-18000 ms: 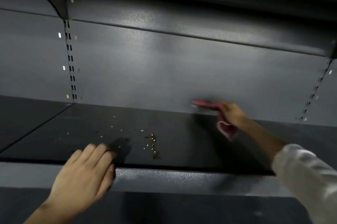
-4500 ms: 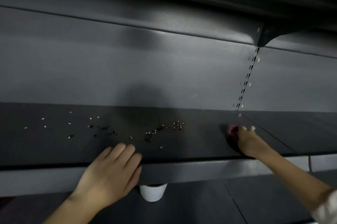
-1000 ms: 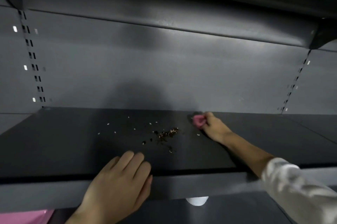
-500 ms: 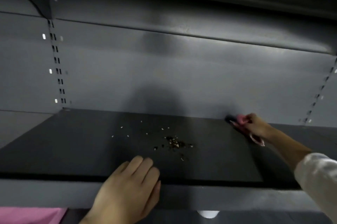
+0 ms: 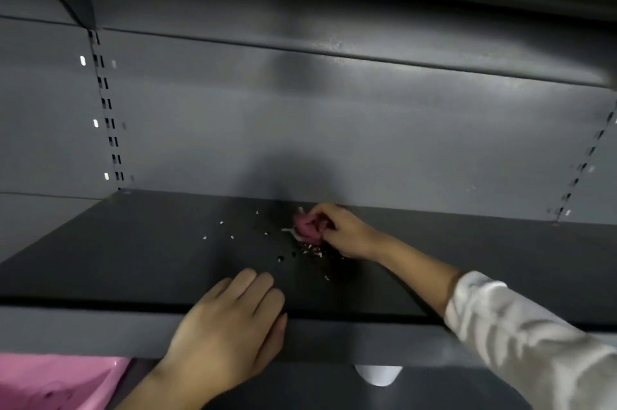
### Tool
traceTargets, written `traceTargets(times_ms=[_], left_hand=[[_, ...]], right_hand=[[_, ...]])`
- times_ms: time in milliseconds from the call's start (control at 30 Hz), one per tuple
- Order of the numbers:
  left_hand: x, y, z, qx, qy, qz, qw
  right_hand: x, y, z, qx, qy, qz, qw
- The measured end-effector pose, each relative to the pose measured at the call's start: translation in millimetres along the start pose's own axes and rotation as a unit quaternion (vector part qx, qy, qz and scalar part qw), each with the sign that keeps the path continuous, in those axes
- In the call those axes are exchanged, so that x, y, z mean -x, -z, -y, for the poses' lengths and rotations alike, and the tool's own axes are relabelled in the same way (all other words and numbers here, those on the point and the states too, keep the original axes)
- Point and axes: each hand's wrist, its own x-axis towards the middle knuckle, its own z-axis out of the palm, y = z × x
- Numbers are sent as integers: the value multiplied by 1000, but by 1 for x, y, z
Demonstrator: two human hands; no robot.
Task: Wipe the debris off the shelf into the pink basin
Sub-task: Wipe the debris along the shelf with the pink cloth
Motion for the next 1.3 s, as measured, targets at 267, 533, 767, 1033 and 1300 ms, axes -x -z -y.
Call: traceTargets(times_ms=[267, 533, 767, 1033, 1300], left_hand=[[8, 16, 29, -12, 70, 8, 997], [11, 16, 31, 11, 88, 39, 995], [12, 20, 31, 9, 94, 42, 995], [11, 26, 30, -1, 87, 38, 995], [37, 41, 69, -31, 34, 50, 998]], right_hand=[[30, 69, -48, -43, -150, -109, 982], [-7, 27, -43, 16, -150, -61, 987], [-17, -16, 12, 9, -24, 21, 999], [31, 34, 1, -33, -38, -67, 997], [95, 63, -60, 102, -316, -165, 929]])
